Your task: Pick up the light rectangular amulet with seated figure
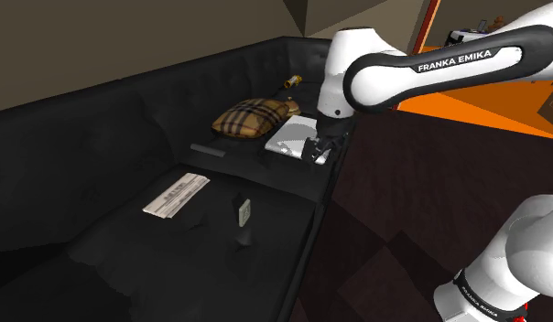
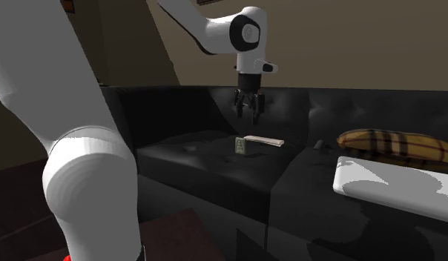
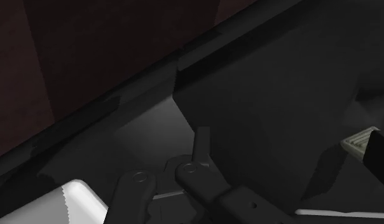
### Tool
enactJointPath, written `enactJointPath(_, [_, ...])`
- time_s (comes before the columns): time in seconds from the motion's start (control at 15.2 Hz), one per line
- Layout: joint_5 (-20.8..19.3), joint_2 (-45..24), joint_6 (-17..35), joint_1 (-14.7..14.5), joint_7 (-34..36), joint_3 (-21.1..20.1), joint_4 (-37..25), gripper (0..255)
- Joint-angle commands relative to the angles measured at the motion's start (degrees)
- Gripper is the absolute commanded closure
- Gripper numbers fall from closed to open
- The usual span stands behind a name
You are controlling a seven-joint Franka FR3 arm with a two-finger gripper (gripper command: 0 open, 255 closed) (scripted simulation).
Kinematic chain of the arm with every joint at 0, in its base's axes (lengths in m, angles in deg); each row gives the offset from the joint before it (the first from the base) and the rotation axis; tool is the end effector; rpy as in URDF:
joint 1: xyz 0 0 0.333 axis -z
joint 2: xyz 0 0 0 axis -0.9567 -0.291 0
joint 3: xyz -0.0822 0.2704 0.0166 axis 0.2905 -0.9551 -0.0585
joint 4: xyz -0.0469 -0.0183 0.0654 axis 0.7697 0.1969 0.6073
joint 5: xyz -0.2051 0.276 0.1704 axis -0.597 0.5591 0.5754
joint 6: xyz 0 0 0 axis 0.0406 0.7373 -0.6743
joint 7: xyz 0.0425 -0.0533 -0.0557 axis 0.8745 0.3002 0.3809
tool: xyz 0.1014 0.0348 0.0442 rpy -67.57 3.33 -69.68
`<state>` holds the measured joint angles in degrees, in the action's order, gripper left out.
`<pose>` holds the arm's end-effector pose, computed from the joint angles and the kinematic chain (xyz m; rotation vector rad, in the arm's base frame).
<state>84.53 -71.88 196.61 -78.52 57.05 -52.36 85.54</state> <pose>0.4430 0.1778 0.4397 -3.0767 0.0224 0.0040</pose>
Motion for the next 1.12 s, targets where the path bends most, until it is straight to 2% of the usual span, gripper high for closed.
enactJointPath(0.0, [-1.2,-4.2,1.4,-0.4,1.9,-1.5,-2.6,0])
enactJointPath(0.53, [-8.8,-21.8,4.0,-3.6,11.0,-6.0,-15.5,0])
enactJointPath(1.06, [-17.3,-40.6,1.5,-10.5,18.4,-6.2,-33.7,0])
